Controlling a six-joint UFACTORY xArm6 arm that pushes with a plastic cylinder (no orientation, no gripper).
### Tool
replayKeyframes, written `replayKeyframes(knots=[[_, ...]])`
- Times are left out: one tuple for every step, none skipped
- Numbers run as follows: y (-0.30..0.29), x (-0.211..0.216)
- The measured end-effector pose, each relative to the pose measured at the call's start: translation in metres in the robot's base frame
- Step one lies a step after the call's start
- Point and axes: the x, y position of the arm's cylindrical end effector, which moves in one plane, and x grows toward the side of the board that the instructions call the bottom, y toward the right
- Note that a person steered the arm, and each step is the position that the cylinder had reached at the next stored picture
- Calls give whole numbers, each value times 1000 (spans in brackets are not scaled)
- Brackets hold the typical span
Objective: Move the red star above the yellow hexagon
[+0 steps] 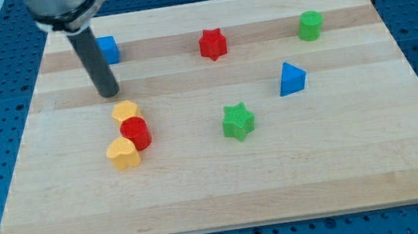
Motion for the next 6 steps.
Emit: replayKeyframes(knots=[[62,8],[144,11],[212,-1],[232,-45],[228,-90],[188,-99]])
